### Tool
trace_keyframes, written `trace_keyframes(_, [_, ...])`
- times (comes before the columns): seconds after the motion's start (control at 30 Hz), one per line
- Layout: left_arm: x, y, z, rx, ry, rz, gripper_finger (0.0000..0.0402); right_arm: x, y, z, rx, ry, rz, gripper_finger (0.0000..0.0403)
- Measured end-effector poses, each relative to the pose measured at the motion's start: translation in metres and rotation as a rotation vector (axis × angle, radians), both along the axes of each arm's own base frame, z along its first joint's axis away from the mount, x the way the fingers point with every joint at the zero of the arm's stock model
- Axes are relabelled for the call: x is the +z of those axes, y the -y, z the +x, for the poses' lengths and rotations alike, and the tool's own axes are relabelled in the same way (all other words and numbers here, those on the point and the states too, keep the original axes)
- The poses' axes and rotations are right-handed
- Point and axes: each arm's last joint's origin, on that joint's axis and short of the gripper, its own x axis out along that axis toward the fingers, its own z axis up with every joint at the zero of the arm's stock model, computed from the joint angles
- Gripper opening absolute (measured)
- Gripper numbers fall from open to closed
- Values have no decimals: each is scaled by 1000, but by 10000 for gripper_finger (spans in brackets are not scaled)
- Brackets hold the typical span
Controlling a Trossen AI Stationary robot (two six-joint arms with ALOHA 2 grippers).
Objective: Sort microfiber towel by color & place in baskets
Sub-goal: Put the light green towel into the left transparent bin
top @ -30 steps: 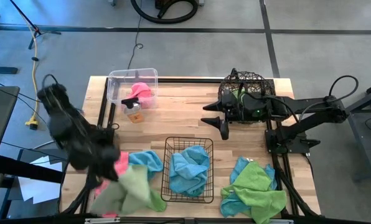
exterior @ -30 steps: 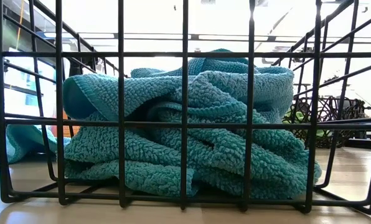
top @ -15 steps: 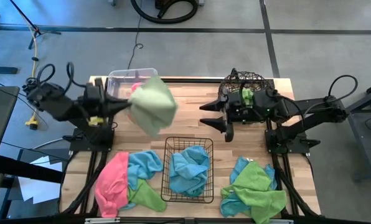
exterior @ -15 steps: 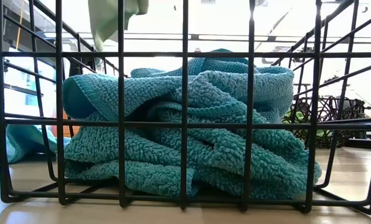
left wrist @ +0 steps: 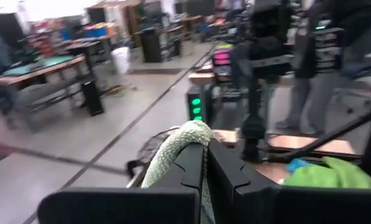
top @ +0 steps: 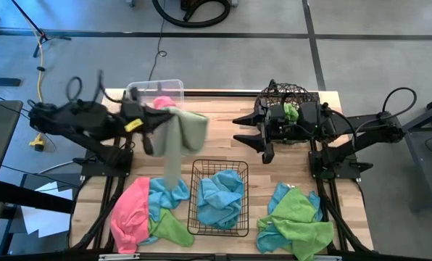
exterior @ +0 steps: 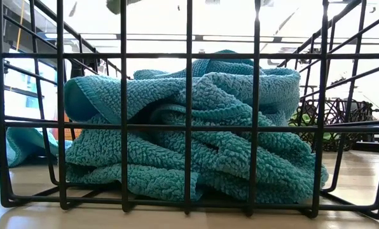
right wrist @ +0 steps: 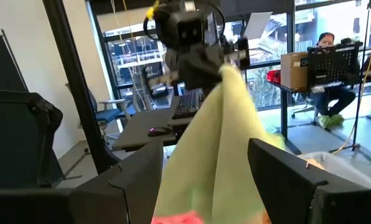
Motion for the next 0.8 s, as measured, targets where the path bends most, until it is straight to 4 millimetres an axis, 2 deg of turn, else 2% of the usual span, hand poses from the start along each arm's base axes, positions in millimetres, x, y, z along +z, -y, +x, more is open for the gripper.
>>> trace_keyframes(0.17, [-23,-7,14,-98,74,-56,0,0,0,0,0,0,-35,232])
trace_keyframes(0.37, [-36,-19,22,-375,210,-150,0,-1,0,0,3,-7,-36,232])
trace_keyframes(0.6, [-54,-36,31,-317,193,-198,0,-1,0,0,3,-8,-36,232])
trace_keyframes(0.8, [-50,-40,30,-339,228,-193,0,-3,0,0,3,-29,-39,232])
